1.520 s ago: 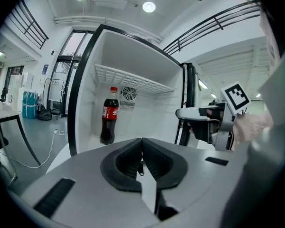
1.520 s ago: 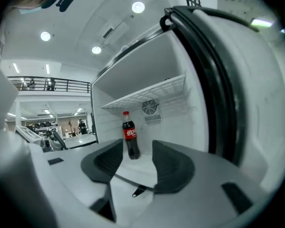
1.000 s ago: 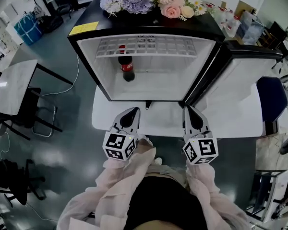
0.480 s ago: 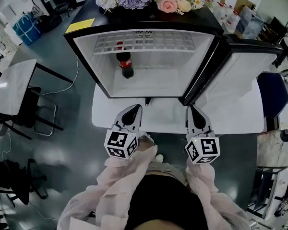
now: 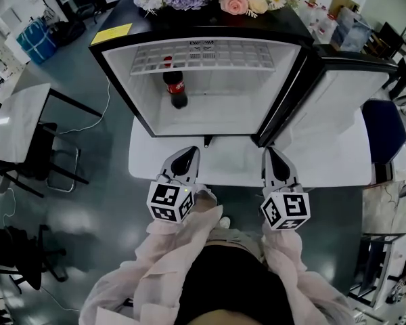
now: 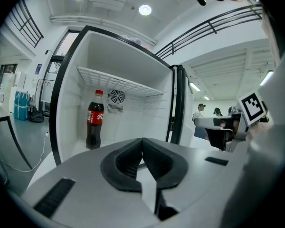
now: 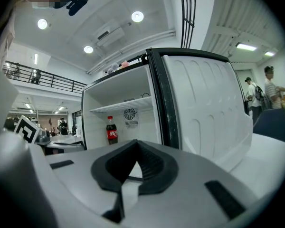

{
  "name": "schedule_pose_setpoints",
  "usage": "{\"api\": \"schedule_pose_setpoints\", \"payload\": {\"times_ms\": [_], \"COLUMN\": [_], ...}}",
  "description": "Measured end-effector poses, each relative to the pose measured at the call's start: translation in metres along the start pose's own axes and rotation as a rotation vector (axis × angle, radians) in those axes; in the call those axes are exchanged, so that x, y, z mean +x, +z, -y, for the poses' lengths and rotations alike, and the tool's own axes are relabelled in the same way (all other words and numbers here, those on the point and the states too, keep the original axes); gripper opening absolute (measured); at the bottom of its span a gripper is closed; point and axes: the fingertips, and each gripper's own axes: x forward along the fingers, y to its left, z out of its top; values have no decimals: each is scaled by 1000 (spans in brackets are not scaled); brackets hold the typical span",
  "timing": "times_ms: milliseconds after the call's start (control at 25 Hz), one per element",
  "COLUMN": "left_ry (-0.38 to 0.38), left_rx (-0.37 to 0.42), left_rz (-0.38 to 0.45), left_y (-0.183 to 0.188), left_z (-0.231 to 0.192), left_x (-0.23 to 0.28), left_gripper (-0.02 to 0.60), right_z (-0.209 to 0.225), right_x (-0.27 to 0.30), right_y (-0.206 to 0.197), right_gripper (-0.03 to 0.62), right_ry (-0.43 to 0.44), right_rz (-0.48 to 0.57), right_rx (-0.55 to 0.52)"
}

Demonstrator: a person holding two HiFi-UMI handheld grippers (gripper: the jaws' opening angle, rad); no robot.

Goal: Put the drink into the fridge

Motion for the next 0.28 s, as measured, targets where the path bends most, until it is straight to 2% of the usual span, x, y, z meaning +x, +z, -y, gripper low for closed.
{"api": "schedule_pose_setpoints", "payload": {"times_ms": [280], "left_ry": [-5], "left_rx": [8], "left_rz": [-13], "left_y": [-4], "left_z": [-1], "left_x": [-5], "left_gripper": [11], "right_z": [-7], "right_x": [1], "right_y": [-4], "right_gripper": [9], "right_ry": [10], "right_rz": [0], "right_rx": [20]}}
